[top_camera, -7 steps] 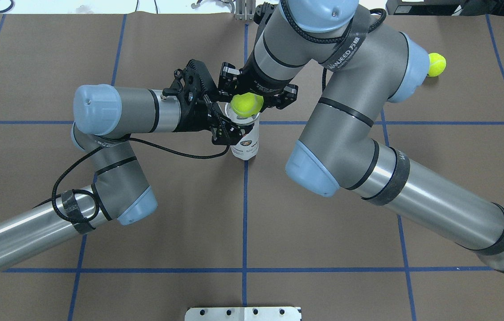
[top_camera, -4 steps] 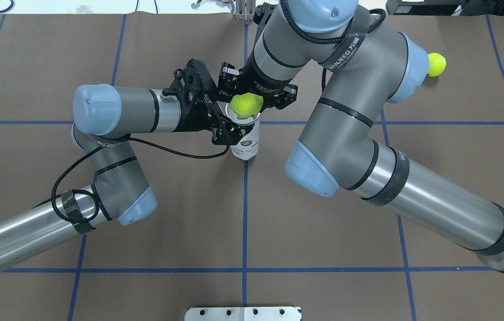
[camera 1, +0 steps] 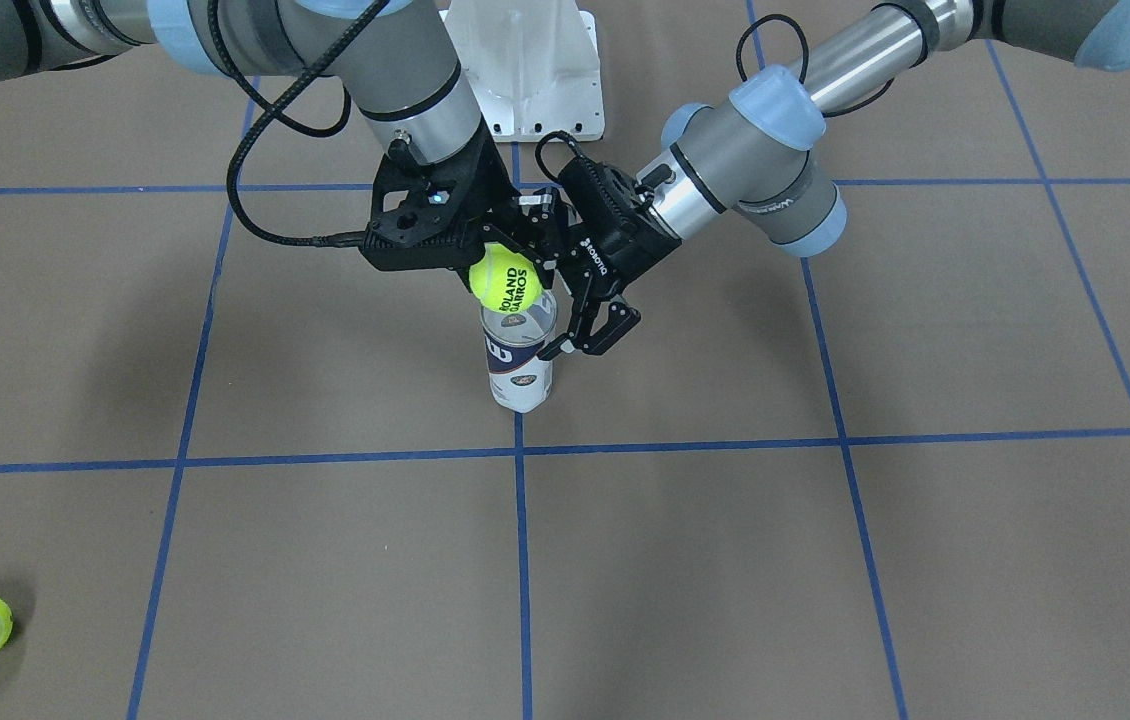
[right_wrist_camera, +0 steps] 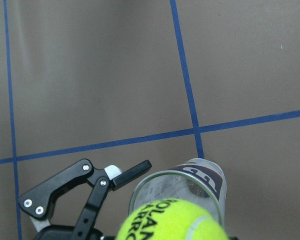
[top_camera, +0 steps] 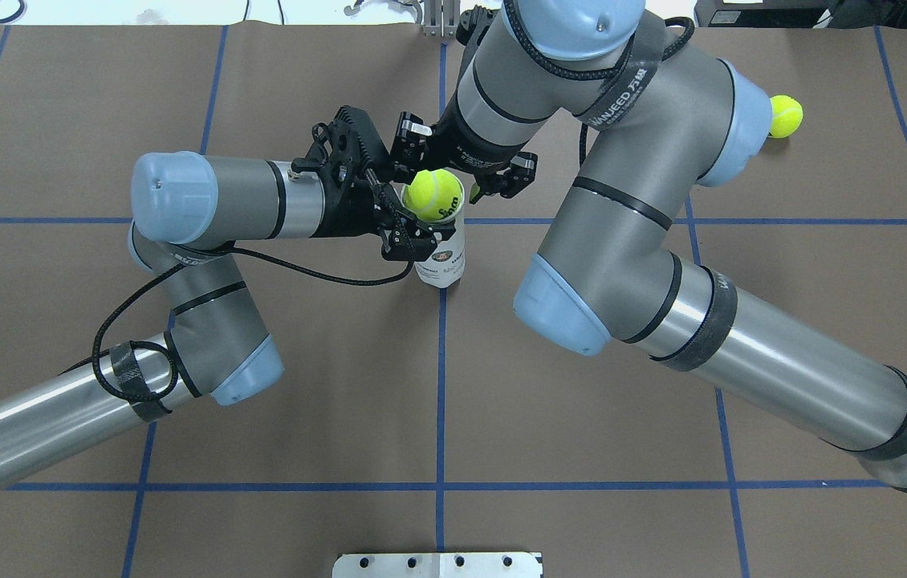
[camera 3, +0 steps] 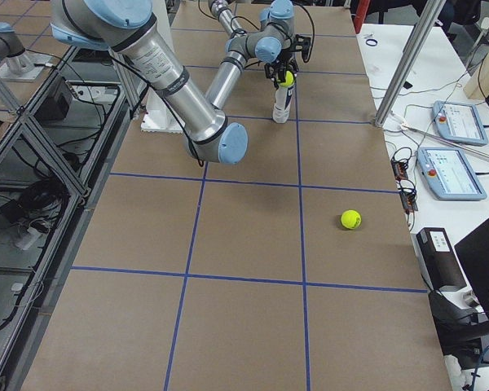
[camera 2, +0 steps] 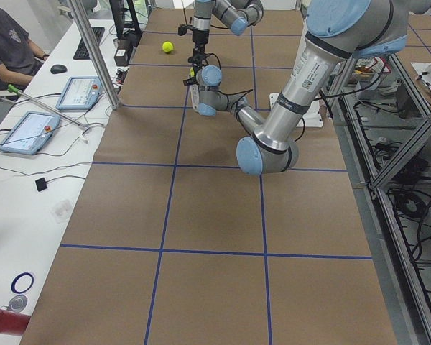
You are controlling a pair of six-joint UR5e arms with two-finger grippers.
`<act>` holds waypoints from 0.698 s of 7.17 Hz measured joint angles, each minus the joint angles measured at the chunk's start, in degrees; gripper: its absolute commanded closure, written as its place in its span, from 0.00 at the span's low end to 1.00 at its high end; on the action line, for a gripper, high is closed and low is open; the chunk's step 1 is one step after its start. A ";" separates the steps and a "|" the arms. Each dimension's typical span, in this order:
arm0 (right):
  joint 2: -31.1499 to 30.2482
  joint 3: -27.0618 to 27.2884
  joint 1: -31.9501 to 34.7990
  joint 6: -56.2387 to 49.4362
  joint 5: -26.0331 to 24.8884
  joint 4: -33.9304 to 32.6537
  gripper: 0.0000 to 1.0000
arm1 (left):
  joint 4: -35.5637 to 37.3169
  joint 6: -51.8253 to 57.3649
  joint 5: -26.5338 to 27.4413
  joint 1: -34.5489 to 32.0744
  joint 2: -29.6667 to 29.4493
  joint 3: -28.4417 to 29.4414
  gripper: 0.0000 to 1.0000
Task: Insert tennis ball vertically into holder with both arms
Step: 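Lower the ball into the can and open the right gripper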
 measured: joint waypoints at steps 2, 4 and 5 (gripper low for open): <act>-0.01 -0.01 -0.04 -0.05 0.00 0.00 0.17 | -0.42 -0.48 -0.01 0.00 0.04 0.05 0.04; -0.03 0.08 0.02 -0.06 0.02 0.06 0.16 | -0.55 -0.60 -0.02 0.00 0.01 0.05 0.04; -0.15 0.19 0.19 -0.08 0.11 0.10 0.16 | -0.56 -0.61 -0.01 0.00 0.00 0.05 0.04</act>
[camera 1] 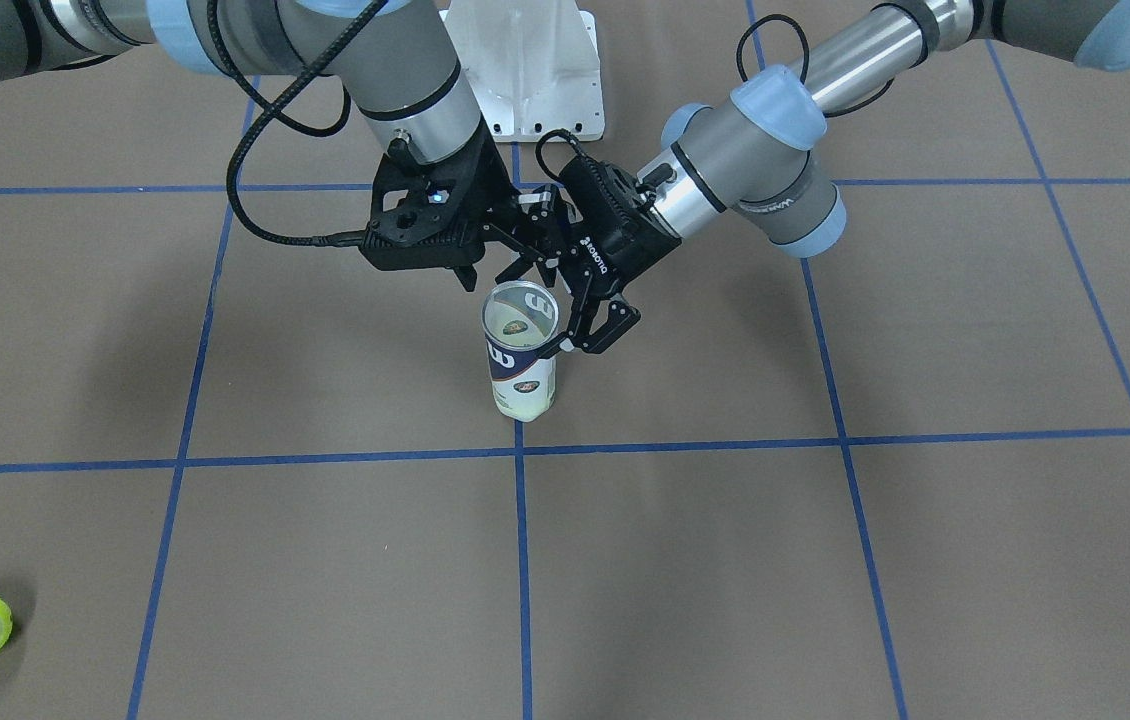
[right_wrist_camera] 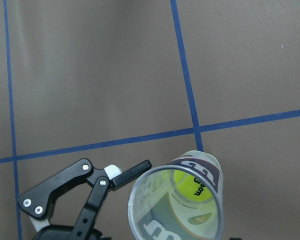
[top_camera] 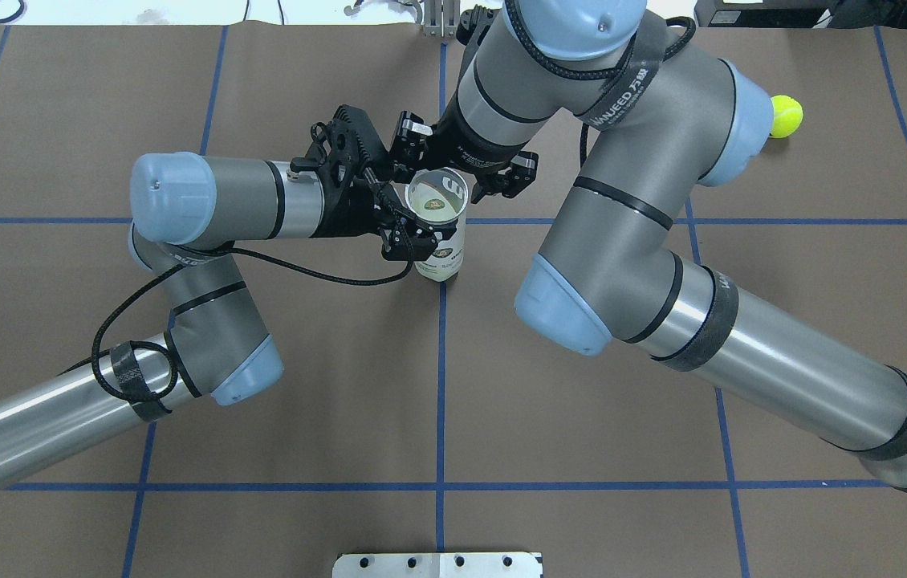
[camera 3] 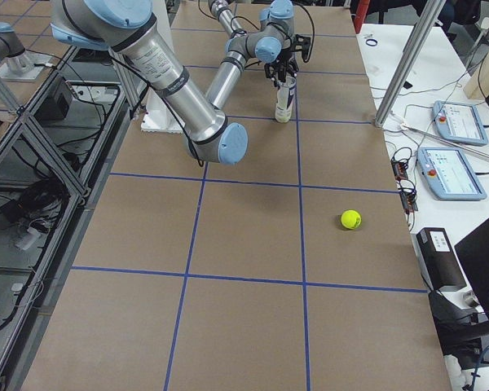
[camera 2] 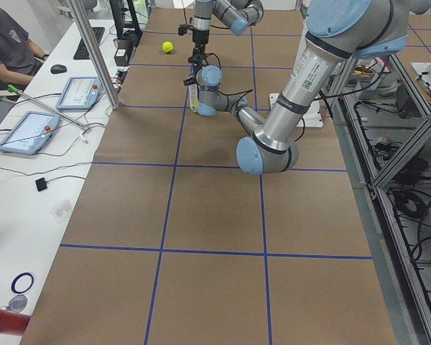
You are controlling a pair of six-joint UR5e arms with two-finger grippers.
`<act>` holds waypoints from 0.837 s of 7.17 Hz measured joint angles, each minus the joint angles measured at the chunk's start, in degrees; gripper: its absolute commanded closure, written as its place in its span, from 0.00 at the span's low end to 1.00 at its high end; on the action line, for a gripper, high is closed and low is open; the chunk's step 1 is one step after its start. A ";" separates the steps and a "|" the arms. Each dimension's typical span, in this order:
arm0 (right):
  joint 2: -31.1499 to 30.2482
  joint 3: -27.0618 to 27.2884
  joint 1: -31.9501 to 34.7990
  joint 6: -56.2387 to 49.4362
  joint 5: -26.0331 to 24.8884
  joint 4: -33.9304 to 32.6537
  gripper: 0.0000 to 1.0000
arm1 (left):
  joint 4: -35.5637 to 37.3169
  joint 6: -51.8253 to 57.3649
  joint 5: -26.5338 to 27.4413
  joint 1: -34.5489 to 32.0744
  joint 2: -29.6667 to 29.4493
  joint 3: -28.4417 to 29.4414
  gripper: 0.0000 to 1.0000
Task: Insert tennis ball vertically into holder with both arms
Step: 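Lower the ball into the can and open the right gripper, then withdraw the right gripper toward the farther tennis ball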
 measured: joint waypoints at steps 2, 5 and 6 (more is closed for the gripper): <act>-1.38 0.33 2.09 -0.35 1.47 0.09 0.16 | -0.01 -0.01 0.02 0.00 0.02 -0.04 0.04; -9.19 0.48 11.09 -4.32 6.24 3.16 0.16 | -0.07 -0.03 0.02 -0.08 0.03 -0.11 0.04; -12.45 -0.51 14.88 -8.29 6.76 4.49 0.15 | -0.05 -0.13 0.02 -0.07 0.03 -0.11 0.04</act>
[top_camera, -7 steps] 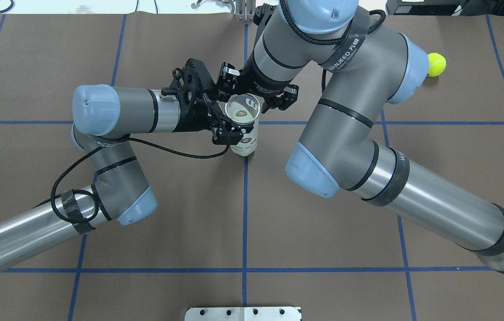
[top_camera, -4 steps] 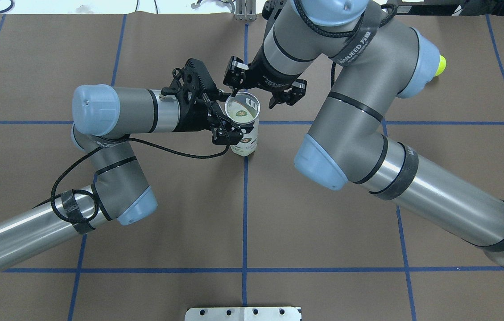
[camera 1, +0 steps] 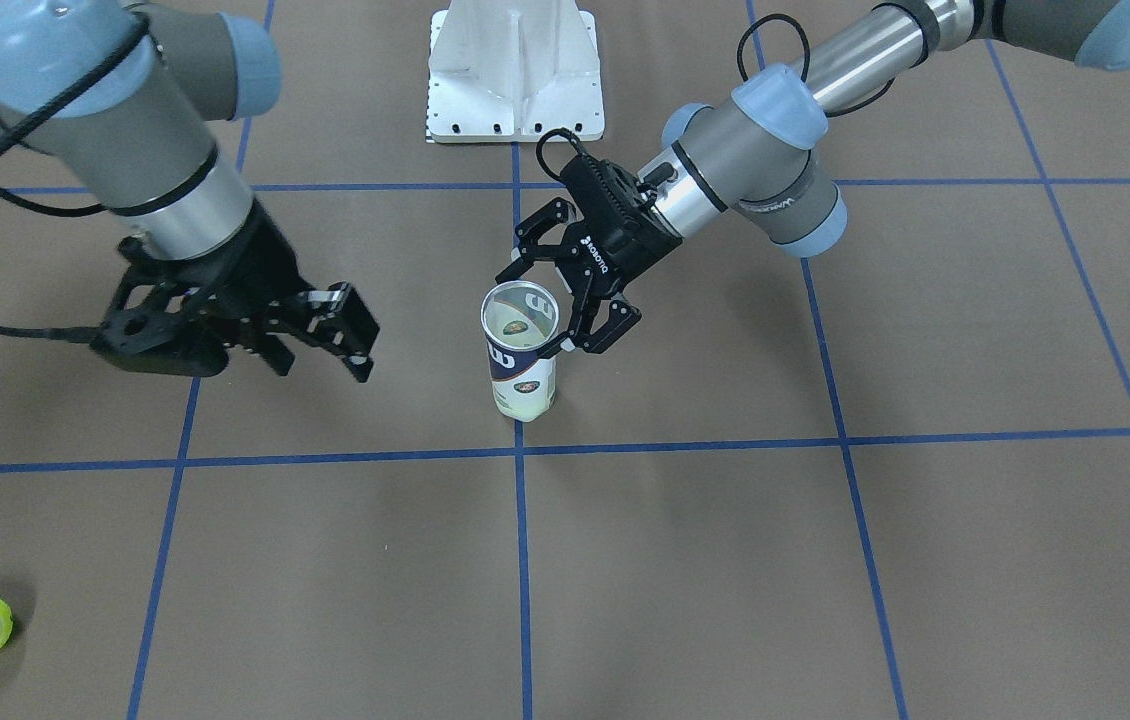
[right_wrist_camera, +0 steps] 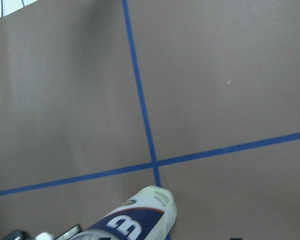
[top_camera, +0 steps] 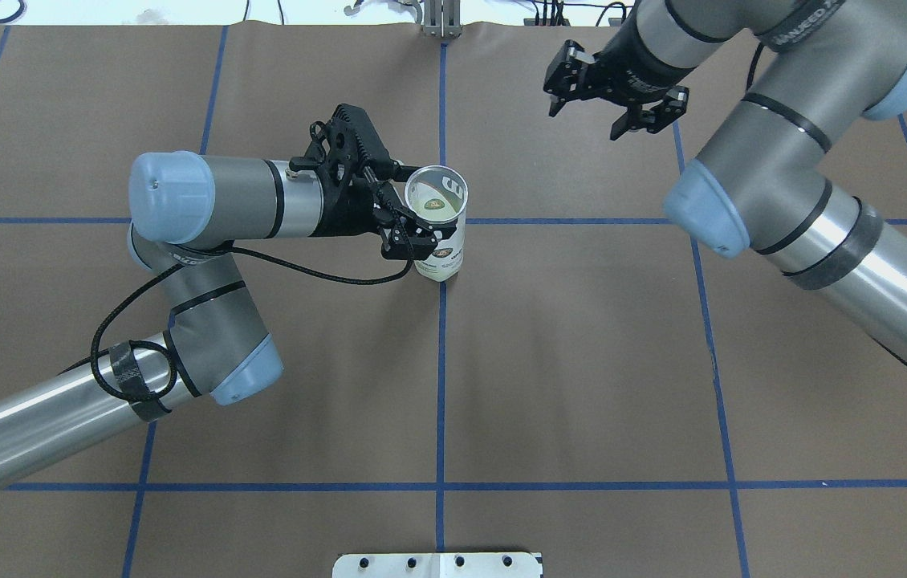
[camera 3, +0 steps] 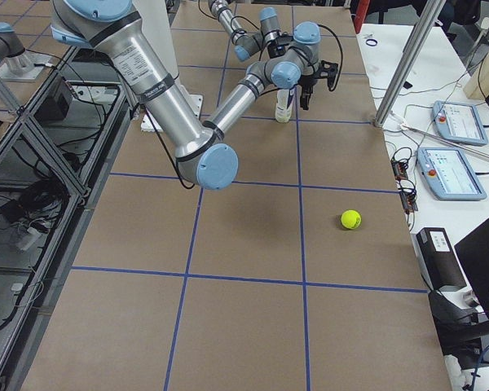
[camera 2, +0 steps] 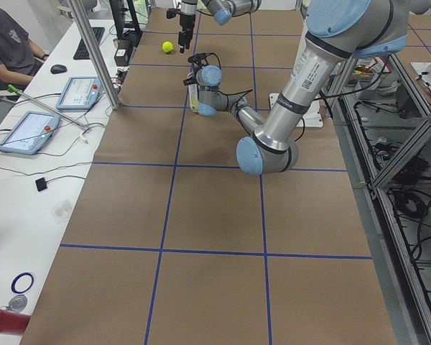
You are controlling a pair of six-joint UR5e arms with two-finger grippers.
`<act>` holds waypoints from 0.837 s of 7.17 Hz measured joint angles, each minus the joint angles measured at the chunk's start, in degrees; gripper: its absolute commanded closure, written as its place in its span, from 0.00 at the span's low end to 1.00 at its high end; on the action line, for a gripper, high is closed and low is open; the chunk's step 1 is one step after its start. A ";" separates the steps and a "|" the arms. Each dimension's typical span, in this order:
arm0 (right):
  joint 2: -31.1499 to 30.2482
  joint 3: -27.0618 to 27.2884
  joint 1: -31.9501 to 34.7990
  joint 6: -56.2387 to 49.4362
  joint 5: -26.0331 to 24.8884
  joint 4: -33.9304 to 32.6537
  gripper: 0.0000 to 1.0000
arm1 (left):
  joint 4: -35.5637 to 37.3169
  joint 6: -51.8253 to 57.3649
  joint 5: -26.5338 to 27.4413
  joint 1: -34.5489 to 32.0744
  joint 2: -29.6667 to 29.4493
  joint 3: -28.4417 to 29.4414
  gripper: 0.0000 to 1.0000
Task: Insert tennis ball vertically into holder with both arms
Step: 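Withdraw the right gripper toward the farther tennis ball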
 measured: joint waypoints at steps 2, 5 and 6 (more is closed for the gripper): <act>-2.70 -5.29 7.07 -8.70 1.84 0.77 0.14 | -0.43 -0.76 0.02 0.06 -0.07 0.07 0.04; -2.99 -11.74 12.73 -18.07 4.83 0.97 0.14 | -7.28 -1.36 0.27 0.07 -0.05 2.89 0.04; -2.98 -12.34 13.13 -18.83 4.99 0.97 0.14 | -11.35 -1.46 0.87 0.07 -0.02 4.94 0.04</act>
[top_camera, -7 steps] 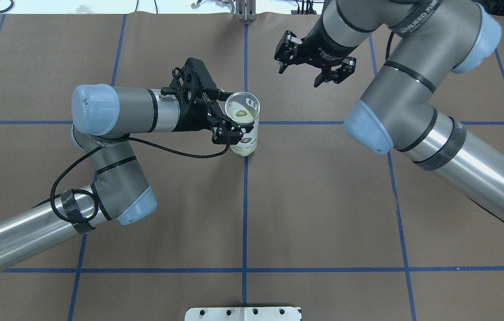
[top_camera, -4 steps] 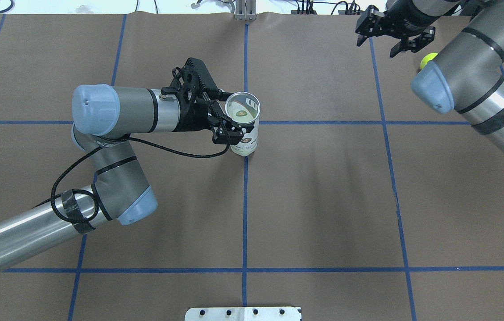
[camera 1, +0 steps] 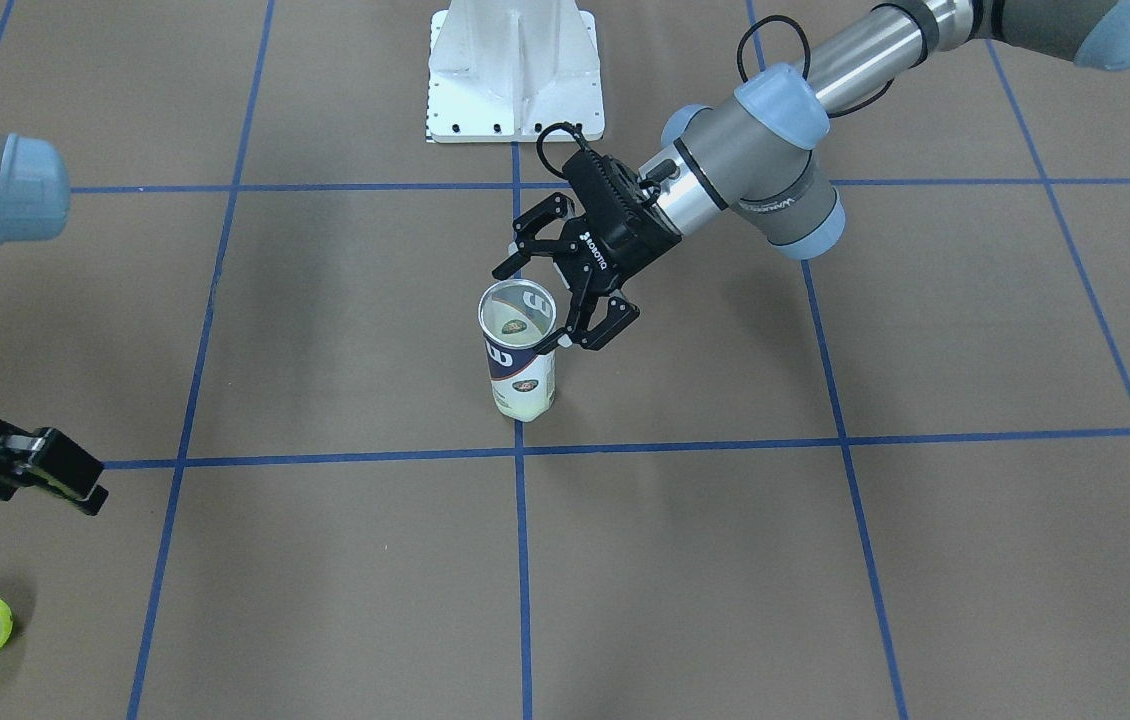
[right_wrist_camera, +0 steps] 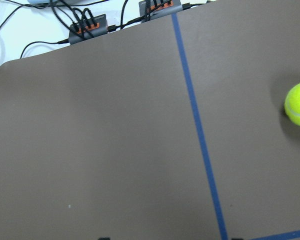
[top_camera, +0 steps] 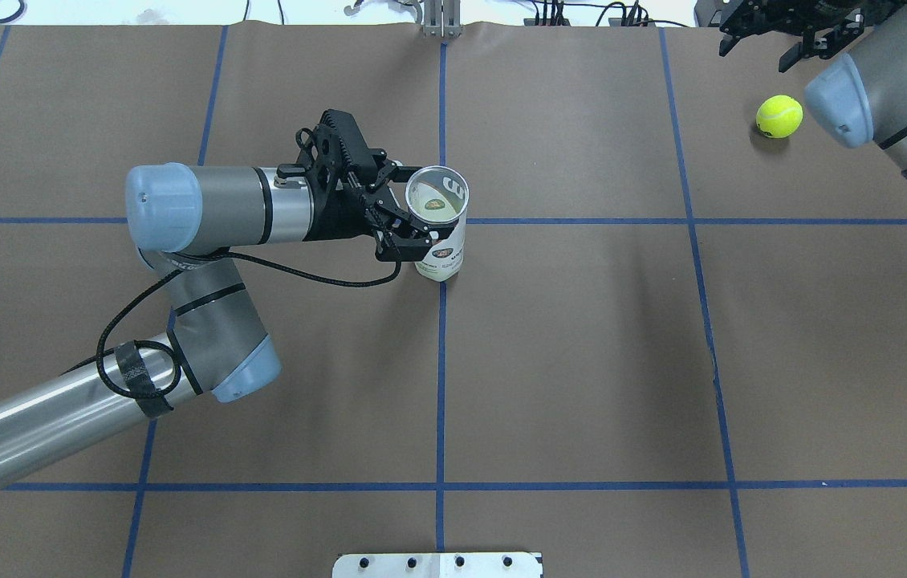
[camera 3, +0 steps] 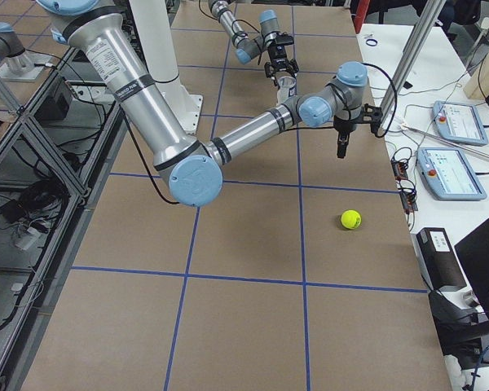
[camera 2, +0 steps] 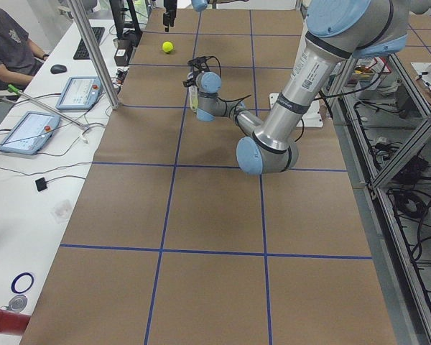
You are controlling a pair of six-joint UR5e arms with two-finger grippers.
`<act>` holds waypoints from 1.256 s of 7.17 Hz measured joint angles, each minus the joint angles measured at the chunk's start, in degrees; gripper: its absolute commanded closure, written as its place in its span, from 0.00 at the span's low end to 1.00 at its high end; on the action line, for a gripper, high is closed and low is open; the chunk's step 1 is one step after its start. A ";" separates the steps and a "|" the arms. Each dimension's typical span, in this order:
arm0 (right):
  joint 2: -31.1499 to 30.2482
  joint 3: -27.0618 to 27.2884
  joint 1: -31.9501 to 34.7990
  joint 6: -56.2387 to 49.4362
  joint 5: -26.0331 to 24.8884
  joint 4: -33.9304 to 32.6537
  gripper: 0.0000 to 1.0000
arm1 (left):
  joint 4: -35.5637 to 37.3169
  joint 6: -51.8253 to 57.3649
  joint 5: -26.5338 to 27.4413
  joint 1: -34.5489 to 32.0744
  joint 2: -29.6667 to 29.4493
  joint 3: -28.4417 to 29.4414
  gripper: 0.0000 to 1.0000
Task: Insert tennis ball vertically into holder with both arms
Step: 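Withdraw the right gripper toward the farther tennis ball, then lower the right gripper onto the farther tennis ball and grasp it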
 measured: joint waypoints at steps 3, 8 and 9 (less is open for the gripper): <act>0.92 -6.57 0.24 -3.27 -0.01 0.34 0.11 | -4.29 -0.42 1.51 0.00 -0.06 1.62 0.04; 3.48 -27.80 -0.14 -8.21 -5.60 14.00 0.03 | -4.49 -0.53 2.20 0.06 -0.34 1.63 0.03; 3.83 -30.75 -0.32 -8.29 -6.90 16.93 0.03 | -4.45 -0.53 2.21 0.07 -0.39 1.64 0.03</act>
